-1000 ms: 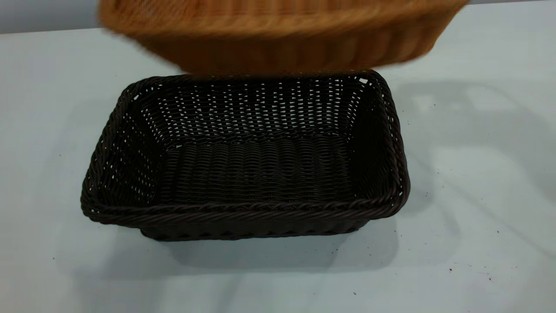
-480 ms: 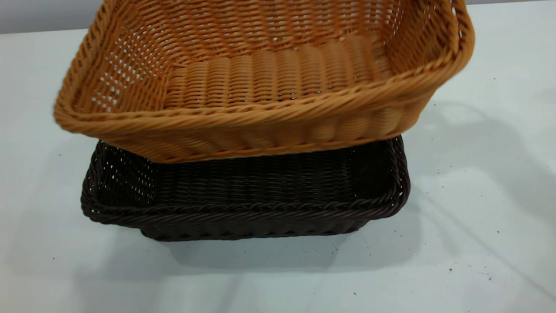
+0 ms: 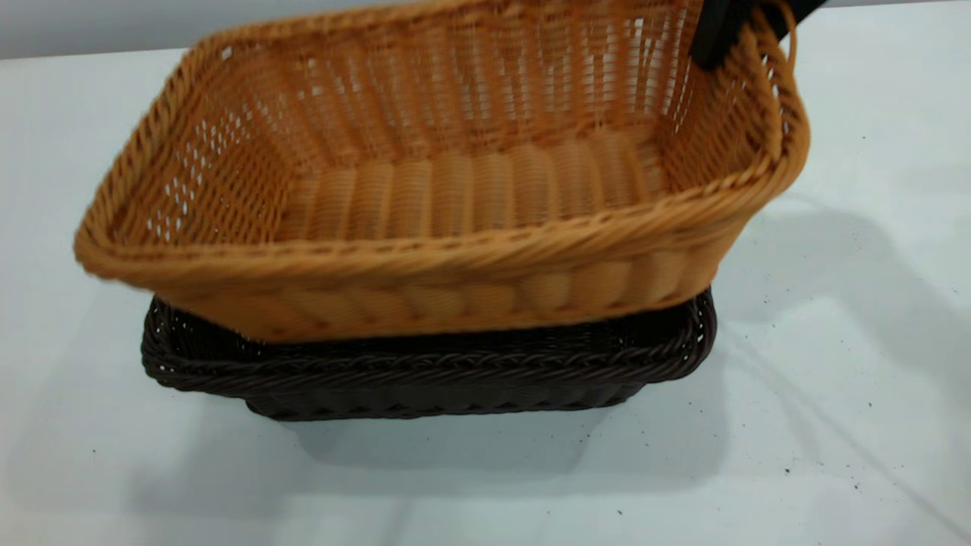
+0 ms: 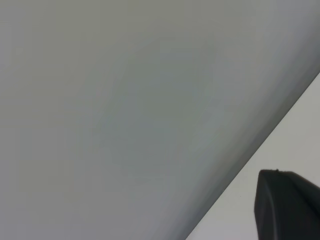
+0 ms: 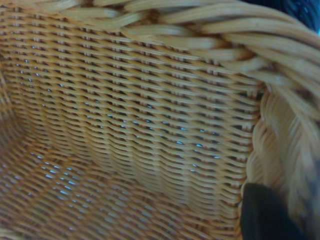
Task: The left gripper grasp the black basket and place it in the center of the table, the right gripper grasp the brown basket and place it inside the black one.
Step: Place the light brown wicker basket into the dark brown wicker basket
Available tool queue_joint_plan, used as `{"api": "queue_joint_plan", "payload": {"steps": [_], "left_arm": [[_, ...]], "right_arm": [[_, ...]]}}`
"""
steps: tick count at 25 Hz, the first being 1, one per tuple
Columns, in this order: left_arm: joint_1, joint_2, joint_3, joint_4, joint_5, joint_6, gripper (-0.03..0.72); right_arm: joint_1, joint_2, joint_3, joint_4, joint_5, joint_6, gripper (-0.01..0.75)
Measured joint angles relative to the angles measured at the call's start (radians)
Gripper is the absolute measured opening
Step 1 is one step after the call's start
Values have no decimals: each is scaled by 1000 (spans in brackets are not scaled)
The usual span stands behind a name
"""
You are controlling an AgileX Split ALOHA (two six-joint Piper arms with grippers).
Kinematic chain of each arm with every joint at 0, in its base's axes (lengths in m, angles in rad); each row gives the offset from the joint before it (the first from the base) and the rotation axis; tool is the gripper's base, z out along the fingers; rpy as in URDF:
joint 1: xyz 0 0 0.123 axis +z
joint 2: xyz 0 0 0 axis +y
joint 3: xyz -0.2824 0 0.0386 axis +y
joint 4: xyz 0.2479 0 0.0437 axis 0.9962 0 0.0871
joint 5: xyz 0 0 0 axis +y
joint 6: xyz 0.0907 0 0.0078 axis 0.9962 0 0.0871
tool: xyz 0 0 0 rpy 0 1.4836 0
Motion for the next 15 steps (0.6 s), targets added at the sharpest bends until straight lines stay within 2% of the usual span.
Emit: {"api": "queue_joint_plan", "payload": {"steps": [15], "left_arm": [[0,0,0,0,1,-13,-1]], "right_arm": [[0,82,-1,71,-48,26,108]]}}
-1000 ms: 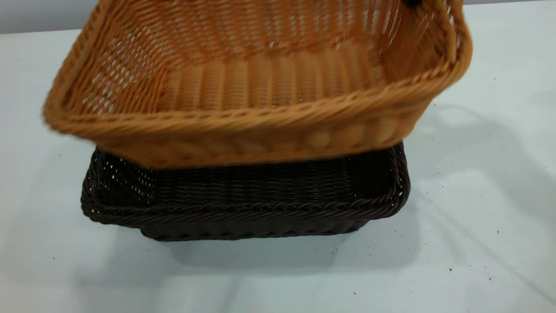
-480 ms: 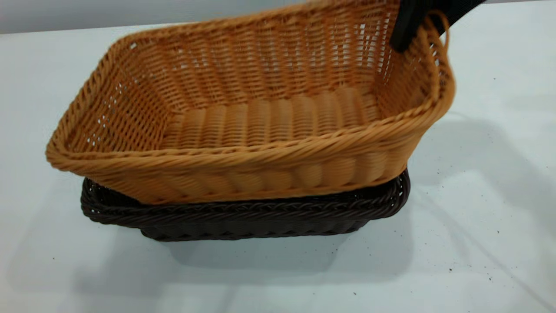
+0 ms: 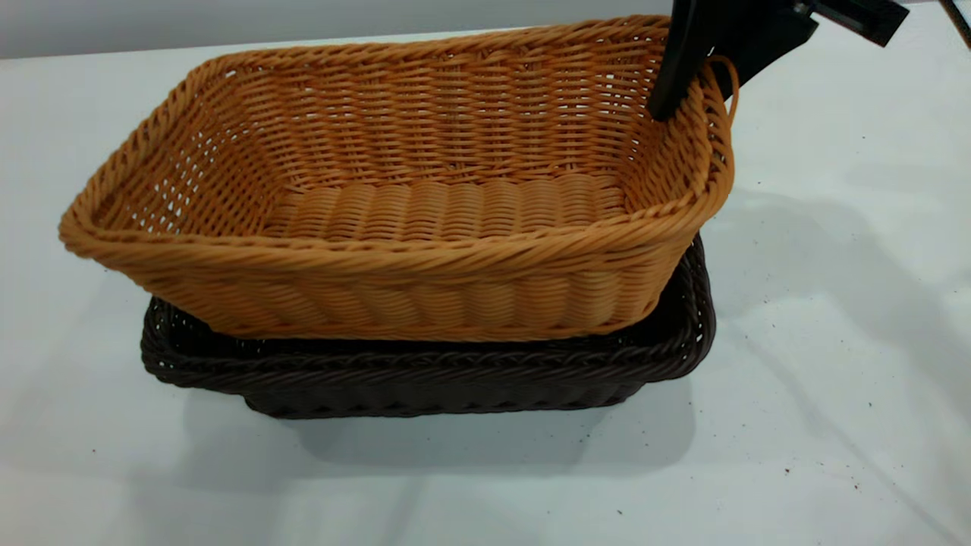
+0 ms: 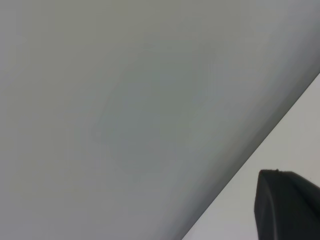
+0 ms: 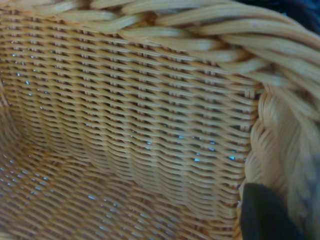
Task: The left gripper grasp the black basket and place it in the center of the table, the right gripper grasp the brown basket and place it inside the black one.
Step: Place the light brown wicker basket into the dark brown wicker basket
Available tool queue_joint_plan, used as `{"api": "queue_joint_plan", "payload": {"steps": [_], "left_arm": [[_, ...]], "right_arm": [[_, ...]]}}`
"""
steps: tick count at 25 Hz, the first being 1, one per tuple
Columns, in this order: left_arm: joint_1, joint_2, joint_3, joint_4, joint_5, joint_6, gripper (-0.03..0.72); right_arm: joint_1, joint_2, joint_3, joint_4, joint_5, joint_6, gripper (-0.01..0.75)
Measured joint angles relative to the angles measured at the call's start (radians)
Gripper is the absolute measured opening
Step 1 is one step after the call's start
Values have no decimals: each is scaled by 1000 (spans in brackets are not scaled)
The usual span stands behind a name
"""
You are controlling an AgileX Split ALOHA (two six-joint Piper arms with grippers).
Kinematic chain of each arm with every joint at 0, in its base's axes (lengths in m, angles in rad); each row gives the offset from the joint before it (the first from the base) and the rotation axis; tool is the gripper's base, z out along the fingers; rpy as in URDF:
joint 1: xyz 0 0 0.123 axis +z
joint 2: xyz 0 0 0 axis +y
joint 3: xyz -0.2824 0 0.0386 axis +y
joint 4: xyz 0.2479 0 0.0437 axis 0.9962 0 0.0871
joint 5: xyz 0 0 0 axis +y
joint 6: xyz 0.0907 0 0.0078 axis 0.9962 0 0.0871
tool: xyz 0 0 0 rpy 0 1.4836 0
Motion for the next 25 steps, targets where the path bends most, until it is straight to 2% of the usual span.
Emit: {"api": "queue_joint_plan", "payload": {"steps": [12,15,25], "left_arm": [[0,0,0,0,0,-1,-1],[0,0,0,0,0,-1,-1],[0,0,0,0,-1,-5,-1]], "right_arm": [[0,0,0,-9,-4,-22,127],[0,0,0,-8,2,-22,189],[-1,-1,-14,-55,1,-22,493]]}}
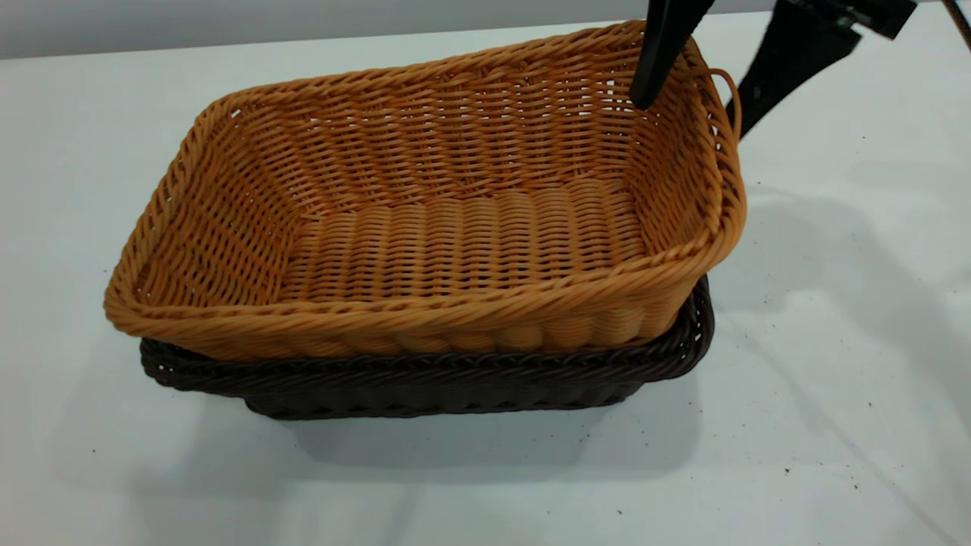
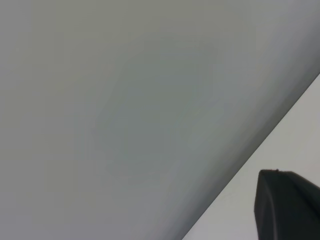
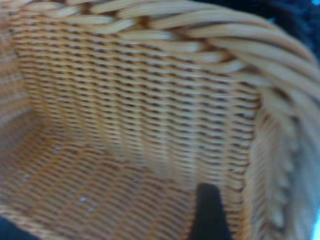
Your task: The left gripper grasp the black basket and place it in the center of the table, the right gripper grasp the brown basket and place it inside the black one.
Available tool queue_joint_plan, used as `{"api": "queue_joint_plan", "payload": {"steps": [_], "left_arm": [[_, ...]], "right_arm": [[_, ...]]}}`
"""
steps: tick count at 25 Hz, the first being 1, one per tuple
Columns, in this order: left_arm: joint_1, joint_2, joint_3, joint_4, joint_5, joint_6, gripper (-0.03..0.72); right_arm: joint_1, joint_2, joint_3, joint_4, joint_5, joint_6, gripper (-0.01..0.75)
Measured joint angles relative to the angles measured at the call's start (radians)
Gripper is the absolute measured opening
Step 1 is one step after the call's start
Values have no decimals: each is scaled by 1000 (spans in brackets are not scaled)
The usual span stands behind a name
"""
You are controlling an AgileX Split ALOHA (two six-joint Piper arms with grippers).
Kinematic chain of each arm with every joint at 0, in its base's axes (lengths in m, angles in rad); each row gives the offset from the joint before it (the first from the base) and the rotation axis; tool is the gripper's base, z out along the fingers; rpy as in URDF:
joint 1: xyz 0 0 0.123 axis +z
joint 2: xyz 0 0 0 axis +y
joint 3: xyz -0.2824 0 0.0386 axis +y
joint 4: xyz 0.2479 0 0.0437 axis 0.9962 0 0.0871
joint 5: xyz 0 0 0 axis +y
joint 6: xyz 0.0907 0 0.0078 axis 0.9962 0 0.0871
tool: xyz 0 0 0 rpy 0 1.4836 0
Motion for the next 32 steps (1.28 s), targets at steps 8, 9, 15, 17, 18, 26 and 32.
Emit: {"api": "queue_joint_plan", "payload": {"steps": [8,9,15,17,18,26,32], "left_arm": [[0,0,0,0,-6,-30,-1],[0,0,0,0,-6,-30,-1],[0,0,-1,-16,54,-30,-1],[0,0,-1,-20,76,-34,-1],[0,0,-1,-20,84,-38,-1],[0,-2,-81,-84,162,-38,-1],[0,-10,-251,-236,239,-37,-1]], "right_arm": [[0,-1,-174,-194,56,53,563],[0,-5,-197,-225,55,63,563],[0,-59,-240,-331,56,79,505],[0,-87,-240,-331,56,78,423],[0,-105,-240,-333,56,70,369],[0,-283,-239,-371,56,-20,11],[0,-469,-239,-392,56,-23,1]]}}
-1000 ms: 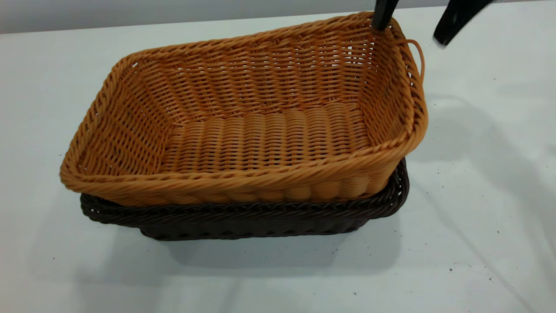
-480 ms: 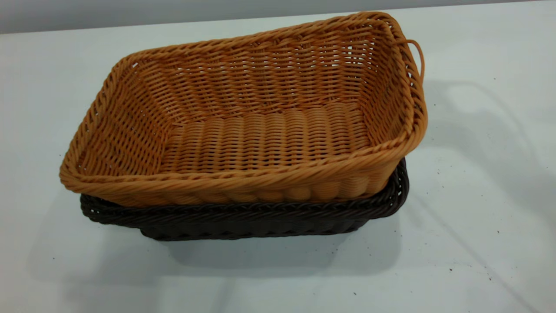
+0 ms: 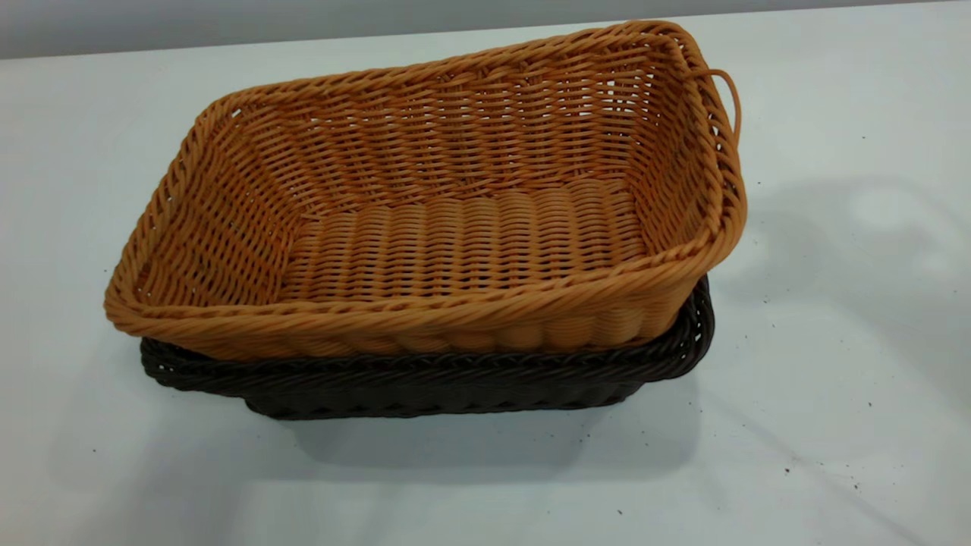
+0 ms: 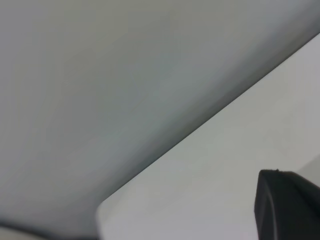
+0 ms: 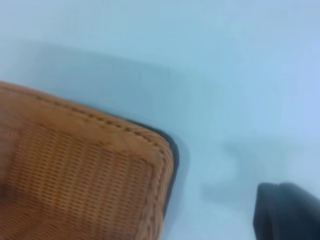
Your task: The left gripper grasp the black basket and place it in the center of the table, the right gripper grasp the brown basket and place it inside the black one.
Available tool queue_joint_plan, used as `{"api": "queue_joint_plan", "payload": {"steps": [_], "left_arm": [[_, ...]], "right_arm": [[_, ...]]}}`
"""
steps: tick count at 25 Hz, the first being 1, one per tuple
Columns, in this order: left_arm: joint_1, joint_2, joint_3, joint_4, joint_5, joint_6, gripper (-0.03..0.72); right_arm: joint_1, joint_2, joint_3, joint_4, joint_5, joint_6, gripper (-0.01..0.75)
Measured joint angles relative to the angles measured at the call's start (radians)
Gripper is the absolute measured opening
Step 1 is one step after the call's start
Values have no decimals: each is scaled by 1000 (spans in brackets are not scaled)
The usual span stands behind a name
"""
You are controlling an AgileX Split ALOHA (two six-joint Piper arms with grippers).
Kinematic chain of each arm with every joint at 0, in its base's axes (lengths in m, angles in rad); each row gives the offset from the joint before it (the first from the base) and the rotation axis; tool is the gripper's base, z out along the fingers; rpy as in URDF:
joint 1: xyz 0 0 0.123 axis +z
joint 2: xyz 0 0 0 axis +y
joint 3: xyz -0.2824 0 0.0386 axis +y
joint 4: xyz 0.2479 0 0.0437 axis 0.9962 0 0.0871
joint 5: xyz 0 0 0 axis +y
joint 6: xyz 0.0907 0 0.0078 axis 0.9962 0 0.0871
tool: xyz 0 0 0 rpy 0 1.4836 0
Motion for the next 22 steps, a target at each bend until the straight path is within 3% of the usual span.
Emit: {"api": "queue_joint_plan", "payload": {"steps": [8,14,22], "left_arm": [[0,-129,-67,-234,0,18,-1],[0,-280,-63,-458,-2,25,-1],[0,-545,106,-706,-4,150,-1]], "right_arm": [[0,-269,16,-5,0,0,1],[0,-486,121,-6,0,0,0],[0,-768,328,-4,-1,0,0]]}}
